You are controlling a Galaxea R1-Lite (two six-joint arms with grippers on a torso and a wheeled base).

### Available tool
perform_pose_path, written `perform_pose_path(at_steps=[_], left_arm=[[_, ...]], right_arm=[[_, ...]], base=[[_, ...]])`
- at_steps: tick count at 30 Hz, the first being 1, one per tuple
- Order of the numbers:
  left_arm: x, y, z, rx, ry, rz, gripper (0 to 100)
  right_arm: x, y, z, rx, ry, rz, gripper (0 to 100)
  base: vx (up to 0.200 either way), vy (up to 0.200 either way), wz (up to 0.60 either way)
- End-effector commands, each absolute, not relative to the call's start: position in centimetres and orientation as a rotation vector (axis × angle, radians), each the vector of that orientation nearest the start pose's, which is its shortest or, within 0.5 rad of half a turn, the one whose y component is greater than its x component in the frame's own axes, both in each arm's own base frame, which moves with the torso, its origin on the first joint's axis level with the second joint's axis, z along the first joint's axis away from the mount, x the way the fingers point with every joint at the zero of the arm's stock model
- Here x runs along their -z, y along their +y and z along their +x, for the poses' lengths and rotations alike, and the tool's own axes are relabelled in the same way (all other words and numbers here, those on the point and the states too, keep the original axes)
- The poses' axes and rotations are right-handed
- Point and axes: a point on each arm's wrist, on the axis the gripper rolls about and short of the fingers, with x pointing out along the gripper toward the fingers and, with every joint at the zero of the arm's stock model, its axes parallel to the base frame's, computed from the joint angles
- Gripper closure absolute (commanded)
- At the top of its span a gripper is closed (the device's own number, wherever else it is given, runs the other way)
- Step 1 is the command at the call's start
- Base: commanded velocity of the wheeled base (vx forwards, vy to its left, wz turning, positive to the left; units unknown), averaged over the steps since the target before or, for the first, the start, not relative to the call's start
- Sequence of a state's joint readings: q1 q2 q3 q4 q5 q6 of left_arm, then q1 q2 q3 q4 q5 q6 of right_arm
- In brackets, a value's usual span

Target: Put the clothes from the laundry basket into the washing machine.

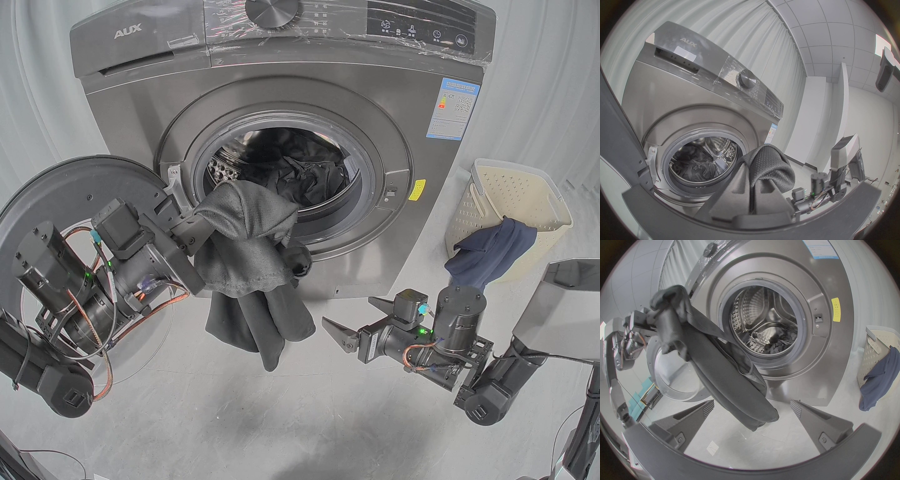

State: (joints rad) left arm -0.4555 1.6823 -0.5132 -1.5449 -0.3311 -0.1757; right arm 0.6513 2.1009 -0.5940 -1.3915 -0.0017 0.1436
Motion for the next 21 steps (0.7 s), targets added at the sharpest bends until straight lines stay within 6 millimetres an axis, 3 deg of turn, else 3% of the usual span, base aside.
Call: perform_pose_path(at_steps=[1,13,21], left_arm=[[-21.0,-12.2,22.9,0.815,-0.336,-0.193,100],[-20.6,-12.3,23.1,0.815,-0.322,-0.192,100],[-20.5,-12.3,23.1,0.813,-0.318,-0.192,100]], right_arm=[[-5.2,20.7,29.0,-0.612,0.191,0.081,0],[-1.6,24.2,33.9,-0.626,0.145,0.077,0],[-1.8,25.5,35.7,-0.629,0.076,0.097,0]], base=[[0.0,0.0,0.0],[0.0,0.0,0.0],[0.0,0.0,0.0]])
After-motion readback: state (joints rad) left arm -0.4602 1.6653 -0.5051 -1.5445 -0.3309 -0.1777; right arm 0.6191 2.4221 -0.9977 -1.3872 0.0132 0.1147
